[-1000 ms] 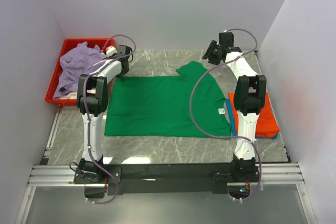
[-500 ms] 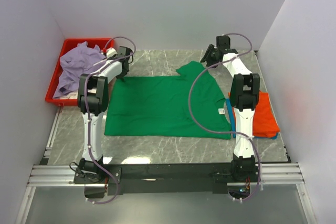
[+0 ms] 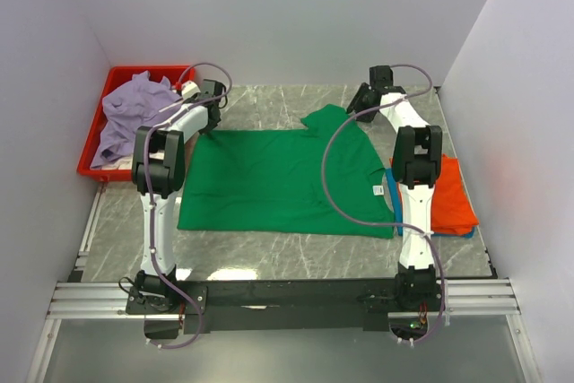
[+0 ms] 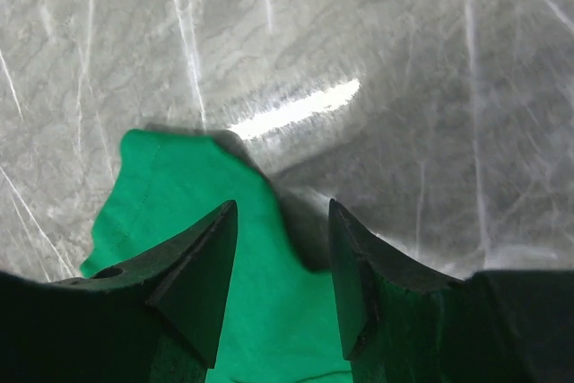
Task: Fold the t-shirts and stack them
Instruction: Fold the tshirt
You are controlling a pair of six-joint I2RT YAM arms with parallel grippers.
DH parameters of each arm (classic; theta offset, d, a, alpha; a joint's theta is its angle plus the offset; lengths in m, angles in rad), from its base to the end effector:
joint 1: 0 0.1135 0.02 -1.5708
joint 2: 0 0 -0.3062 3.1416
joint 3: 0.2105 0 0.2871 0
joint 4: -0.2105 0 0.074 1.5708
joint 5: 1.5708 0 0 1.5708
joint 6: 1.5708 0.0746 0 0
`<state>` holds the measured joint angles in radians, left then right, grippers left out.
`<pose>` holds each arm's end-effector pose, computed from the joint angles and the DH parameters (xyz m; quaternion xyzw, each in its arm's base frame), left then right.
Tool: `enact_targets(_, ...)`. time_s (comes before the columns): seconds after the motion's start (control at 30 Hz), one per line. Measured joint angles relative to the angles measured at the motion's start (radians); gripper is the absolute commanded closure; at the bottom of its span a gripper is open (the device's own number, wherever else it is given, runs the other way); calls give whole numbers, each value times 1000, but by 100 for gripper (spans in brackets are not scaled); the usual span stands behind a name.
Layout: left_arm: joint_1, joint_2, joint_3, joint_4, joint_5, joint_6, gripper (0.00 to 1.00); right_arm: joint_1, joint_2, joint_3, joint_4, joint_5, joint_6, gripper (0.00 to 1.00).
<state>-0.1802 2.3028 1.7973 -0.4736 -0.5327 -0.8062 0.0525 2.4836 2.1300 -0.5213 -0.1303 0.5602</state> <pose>0.5739 -0.0660 0.1430 -0.3572 0.8544 0.0886 0.3670 0.6399 0.0433 0.1462 0.2141 0.9136 0.1610 0.3060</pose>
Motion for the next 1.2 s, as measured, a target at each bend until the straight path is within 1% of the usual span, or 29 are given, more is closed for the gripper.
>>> enact_targets(0.07, 0, -2, -3, 5, 4, 0, 99, -4, -6, -10, 0, 6, 1, 49)
enact_targets(0.17, 0, -5, -11, 13, 5, 0, 99, -6, -8, -13, -6, 8, 0, 53)
enact_targets(0.37, 2, -9, -18, 21, 11, 0, 99, -7, -64, -119, 29, -1, 8, 63)
enact_targets(0.4, 2, -10, -19, 21, 12, 0, 99, -7, -68, -129, 32, -5, 8, 67)
enact_targets(0.47, 2, -11, -21, 24, 13, 0, 99, -7, -68, -130, 32, -10, 8, 73)
enact_targets(0.5, 2, -13, -24, 26, 14, 0, 99, -7, -68, -130, 30, -10, 6, 81)
enact_targets(0.57, 2, -15, -26, 28, 16, 0, 99, -7, -68, -130, 26, -12, 7, 87)
enact_targets(0.6, 2, -15, -26, 28, 16, 0, 99, -7, -68, -130, 25, -12, 6, 92)
enact_targets(0.67, 3, -15, -26, 28, 18, 0, 99, -7, -68, -130, 24, -12, 6, 94)
enact_targets(0.73, 3, -15, -26, 28, 20, 0, 99, -7, -68, -130, 22, -12, 3, 99)
enact_targets(0.93, 4, -19, -28, 27, 27, 1, 99, -7, -95, -156, 19, 8, -5, 100)
enact_targets(1.2, 5, -31, -32, 9, 49, 2, 99, -8, -257, -248, 24, 39, -12, 100)
